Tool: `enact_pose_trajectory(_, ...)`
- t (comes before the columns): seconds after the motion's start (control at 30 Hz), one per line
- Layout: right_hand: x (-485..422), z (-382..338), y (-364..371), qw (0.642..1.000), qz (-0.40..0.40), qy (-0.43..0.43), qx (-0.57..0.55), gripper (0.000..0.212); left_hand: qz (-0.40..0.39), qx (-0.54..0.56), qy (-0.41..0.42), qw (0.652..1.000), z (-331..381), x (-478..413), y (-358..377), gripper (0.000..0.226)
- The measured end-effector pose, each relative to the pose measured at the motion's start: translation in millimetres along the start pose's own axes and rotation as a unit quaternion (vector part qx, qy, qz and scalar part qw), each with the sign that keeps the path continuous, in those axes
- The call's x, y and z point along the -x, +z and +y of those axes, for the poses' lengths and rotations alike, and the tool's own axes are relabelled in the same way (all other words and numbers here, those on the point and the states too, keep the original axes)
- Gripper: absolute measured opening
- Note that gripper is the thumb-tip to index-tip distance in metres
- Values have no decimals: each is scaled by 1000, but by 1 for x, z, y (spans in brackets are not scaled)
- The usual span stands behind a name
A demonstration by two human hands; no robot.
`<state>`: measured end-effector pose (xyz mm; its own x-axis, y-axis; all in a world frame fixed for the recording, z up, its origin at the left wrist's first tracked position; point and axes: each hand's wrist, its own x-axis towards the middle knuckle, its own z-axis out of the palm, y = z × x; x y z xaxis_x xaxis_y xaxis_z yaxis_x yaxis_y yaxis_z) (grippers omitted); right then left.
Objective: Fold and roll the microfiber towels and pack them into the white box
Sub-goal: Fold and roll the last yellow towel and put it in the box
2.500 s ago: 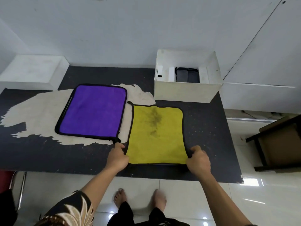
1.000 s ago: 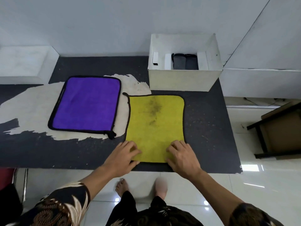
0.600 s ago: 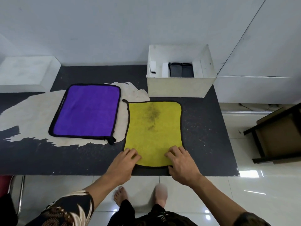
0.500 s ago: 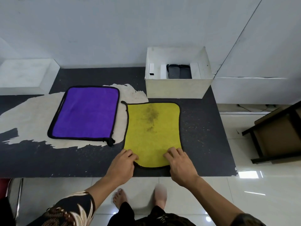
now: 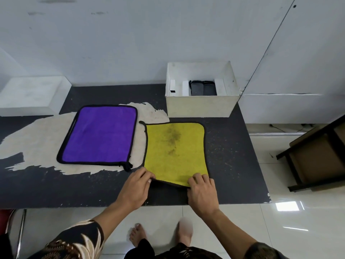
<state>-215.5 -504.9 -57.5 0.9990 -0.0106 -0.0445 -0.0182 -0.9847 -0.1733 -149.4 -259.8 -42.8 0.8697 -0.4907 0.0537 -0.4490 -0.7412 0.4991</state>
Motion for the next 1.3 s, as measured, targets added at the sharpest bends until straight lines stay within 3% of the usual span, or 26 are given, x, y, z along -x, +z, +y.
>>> enact_pose_trajectory(0.23,6,21,5,999,30,7,-14,25,-50,-85,72,992,-16,8,-8,11)
enact_pose_trajectory(0.43,20,27,7,998,49,-2,-46,31,-87,-118,17,989,-32,31,4,22)
enact_pose_trajectory(0.83,18,28,10,998,42,12,-54,10,-77,-107,24,991,-29,42,2,10)
enact_pose_trajectory(1.2,20,27,3,998,-4,17,-57,8,-69,-65,-6,996,-25,35,-5,9)
enact_pose_trajectory(1.3,7,33,-9,992,-17,47,-114,12,-54,-56,-12,997,-21,25,-13,12)
